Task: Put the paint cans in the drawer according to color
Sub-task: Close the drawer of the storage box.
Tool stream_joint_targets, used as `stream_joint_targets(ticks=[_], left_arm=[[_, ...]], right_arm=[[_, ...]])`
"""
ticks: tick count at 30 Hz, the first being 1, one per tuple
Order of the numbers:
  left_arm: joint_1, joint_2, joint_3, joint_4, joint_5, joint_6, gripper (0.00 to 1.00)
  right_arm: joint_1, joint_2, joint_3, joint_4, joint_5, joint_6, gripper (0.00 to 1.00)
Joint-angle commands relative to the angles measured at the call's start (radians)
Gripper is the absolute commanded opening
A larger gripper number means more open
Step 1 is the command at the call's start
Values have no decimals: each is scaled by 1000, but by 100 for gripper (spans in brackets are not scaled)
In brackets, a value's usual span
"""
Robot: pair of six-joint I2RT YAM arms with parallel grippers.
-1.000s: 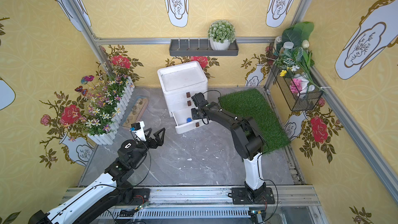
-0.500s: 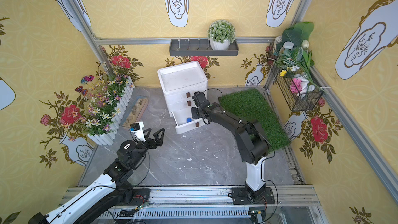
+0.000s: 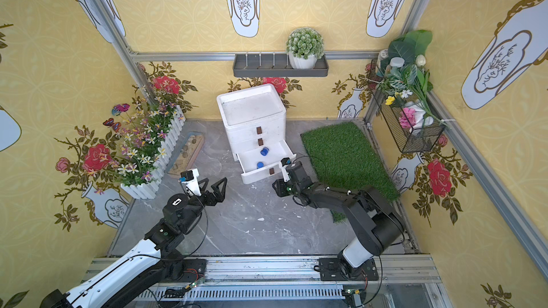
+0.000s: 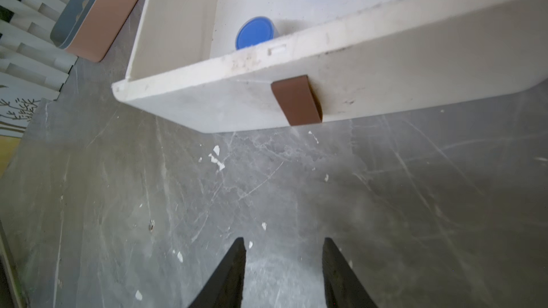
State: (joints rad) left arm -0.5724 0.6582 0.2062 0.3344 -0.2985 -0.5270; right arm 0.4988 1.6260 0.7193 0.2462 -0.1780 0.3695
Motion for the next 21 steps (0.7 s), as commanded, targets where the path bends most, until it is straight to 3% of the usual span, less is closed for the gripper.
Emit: stream_joint_targets(ticks=[1, 7, 21], left_arm=[[2, -9, -6, 23, 9, -4, 100], [2, -65, -13, -21, -9, -1, 100], [3, -68, -11, -21, -12, 5, 100]], right_arm=[[-17, 90, 75, 97, -28, 23, 43], [-28, 210, 233, 37, 8, 18, 42], [-57, 400, 534, -1, -16, 64, 26]])
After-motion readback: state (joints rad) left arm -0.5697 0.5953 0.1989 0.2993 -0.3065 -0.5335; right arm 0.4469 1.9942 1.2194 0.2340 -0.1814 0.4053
